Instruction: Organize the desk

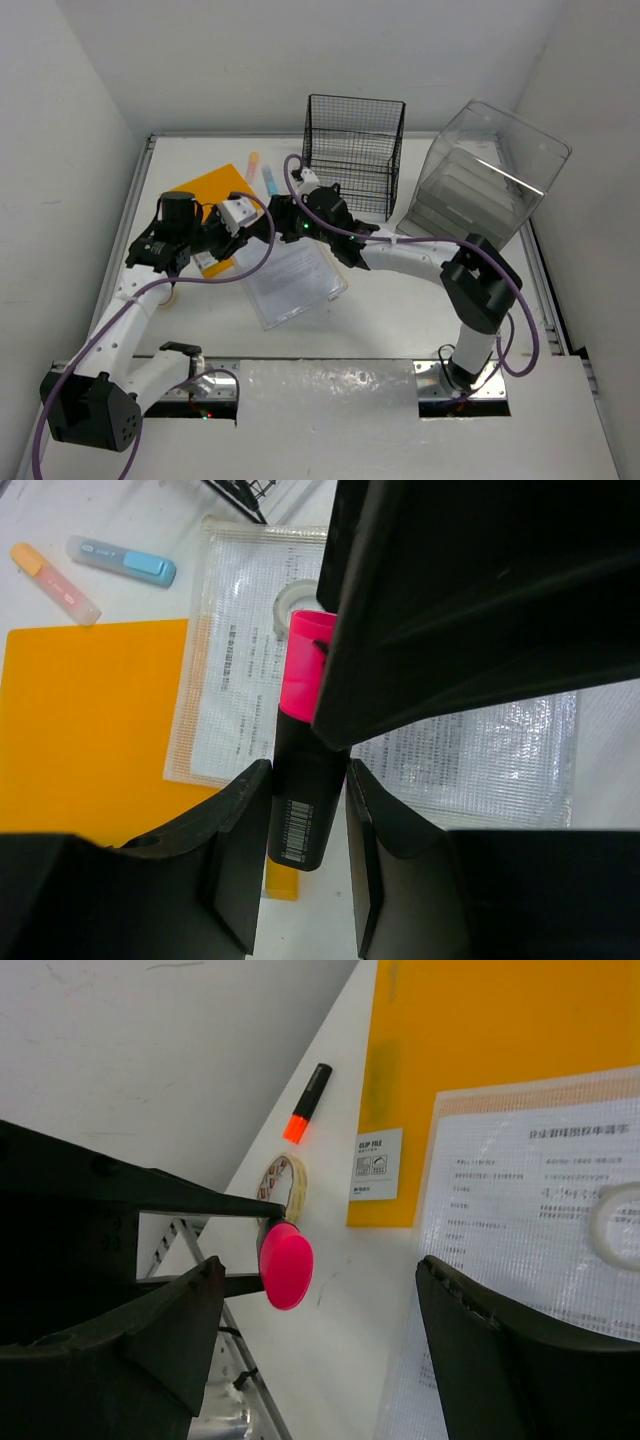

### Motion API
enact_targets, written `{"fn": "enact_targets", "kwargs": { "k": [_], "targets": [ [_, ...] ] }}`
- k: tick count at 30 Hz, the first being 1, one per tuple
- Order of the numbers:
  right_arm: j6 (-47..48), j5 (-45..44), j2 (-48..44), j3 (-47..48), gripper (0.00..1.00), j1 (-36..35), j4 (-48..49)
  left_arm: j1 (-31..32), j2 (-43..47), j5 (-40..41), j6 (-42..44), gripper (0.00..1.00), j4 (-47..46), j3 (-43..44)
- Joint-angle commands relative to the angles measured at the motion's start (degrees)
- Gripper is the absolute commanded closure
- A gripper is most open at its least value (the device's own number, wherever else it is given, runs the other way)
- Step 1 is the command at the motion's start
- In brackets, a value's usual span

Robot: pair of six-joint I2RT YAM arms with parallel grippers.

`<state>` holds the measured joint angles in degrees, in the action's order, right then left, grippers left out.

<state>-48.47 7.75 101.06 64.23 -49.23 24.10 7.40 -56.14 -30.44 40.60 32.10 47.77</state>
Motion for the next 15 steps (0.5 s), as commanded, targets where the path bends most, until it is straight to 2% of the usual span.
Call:
{"fn": "enact_targets", "kwargs": {
  "k": [1, 4, 9, 15],
  "targets": [
    [-2.7, 2.0, 1.9, 3.7, 0.26, -0.2, 3.8, 0.0, 0.6, -0.4, -0.7, 1.0, -2.7, 0.0],
    [-3.3, 2.2, 3.2, 4.1, 0.3, -0.2, 4.9, 0.0, 0.4, -0.4, -0.7, 1.0, -2.9, -0.5],
    [-3.8, 2.2, 3.6, 4.0, 0.5, -0.2, 6.0, 0.0, 0.2, -0.2, -0.8, 1.0, -3.4, -1.3],
    [-5.0, 2.8, 4.5, 4.2, 0.64, -0.2, 7.4, 0.1, -0.4, 0.8, -0.9, 1.0, -4.2, -1.6]
  ]
}}
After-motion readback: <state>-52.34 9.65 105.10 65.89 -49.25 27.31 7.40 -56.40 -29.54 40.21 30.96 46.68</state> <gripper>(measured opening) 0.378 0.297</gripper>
